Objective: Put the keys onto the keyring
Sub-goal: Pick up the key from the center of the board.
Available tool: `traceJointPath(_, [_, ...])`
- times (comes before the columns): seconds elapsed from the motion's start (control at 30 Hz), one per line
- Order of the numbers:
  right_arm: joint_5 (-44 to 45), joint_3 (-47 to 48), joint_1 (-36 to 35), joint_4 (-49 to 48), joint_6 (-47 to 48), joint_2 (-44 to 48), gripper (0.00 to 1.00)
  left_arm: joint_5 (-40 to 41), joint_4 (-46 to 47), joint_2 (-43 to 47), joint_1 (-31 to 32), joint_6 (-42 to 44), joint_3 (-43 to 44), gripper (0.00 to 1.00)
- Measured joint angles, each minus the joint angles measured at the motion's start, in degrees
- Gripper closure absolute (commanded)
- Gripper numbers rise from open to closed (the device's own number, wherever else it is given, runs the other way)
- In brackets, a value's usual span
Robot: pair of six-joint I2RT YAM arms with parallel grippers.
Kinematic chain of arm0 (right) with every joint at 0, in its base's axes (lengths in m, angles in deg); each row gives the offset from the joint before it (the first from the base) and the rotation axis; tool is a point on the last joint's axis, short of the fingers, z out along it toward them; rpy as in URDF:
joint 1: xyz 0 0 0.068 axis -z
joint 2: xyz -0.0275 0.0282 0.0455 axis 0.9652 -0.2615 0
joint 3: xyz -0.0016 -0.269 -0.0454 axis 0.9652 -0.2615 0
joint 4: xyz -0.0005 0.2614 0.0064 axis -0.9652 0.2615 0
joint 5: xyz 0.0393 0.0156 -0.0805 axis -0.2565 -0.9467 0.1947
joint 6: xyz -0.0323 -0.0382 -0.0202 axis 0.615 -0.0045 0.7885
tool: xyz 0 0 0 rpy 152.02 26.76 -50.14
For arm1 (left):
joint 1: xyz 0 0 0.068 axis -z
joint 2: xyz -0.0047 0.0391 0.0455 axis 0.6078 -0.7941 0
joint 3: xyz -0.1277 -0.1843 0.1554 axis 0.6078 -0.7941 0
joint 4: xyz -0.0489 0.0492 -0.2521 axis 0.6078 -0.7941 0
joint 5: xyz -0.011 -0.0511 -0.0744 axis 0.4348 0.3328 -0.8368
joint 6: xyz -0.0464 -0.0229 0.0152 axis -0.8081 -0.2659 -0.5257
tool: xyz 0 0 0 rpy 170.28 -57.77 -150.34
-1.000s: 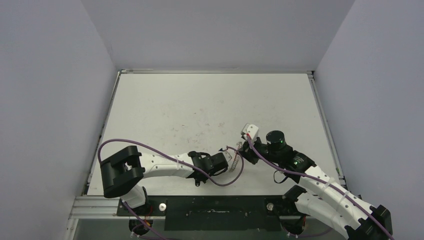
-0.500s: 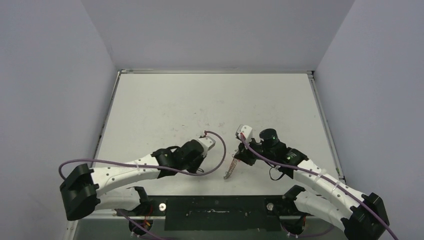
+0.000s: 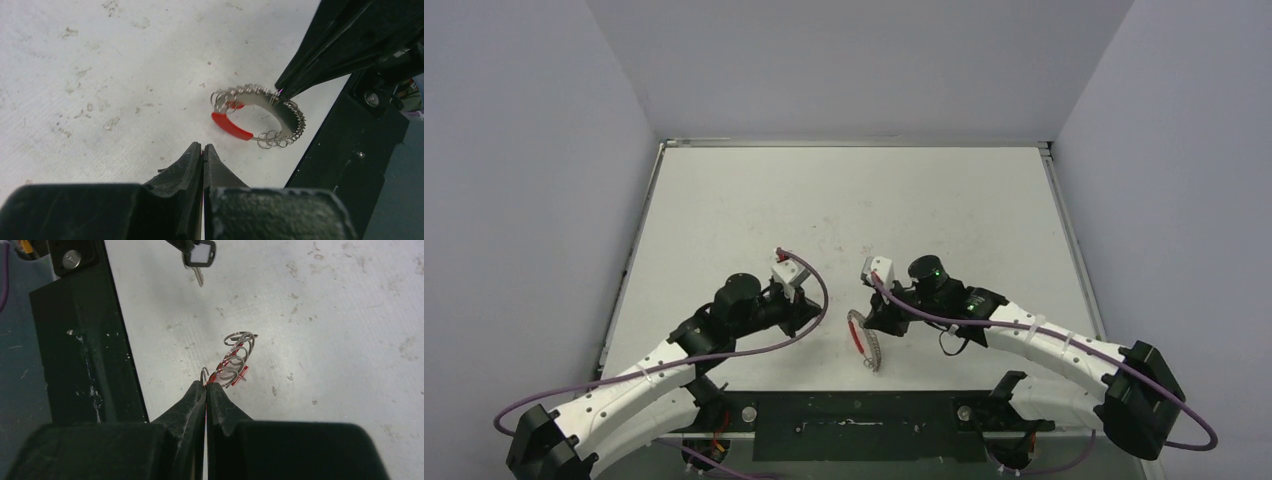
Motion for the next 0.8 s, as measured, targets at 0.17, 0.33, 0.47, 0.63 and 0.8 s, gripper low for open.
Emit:
traceJointPath(0.17, [-0.87,2.47,-4.66,-0.90,0.09,-3.56,1.00,-5.14,4.00,1.84,-0.07,5.25,-1.55,1.00])
traceJointPath(0.33, [-1.25,2.64,-5.68,-2.21,-0.07,-4.39,1.00,-9.77,6.32,2.21,-0.07,9.66,-1.57,1.00])
traceJointPath(0.47, [-1.38,3.10,-6.29,-3.37,-0.13,-5.35,1.00,-13.14,7.74,1.57,0.00,12.26,-1.66,1.00])
traceJointPath(0.63, [-2.03,3.10,-6.78,-4.92,-0.20,-5.55,1.00,-15.61,9.53,0.52,2.12,15.39,-2.25,1.00])
traceJointPath(0.8, [-2.93,2.97,-7.04,-6.29,1.55,-5.55,1.00,-14.73,9.75,0.42,7.04,19.39,-2.38,1.00])
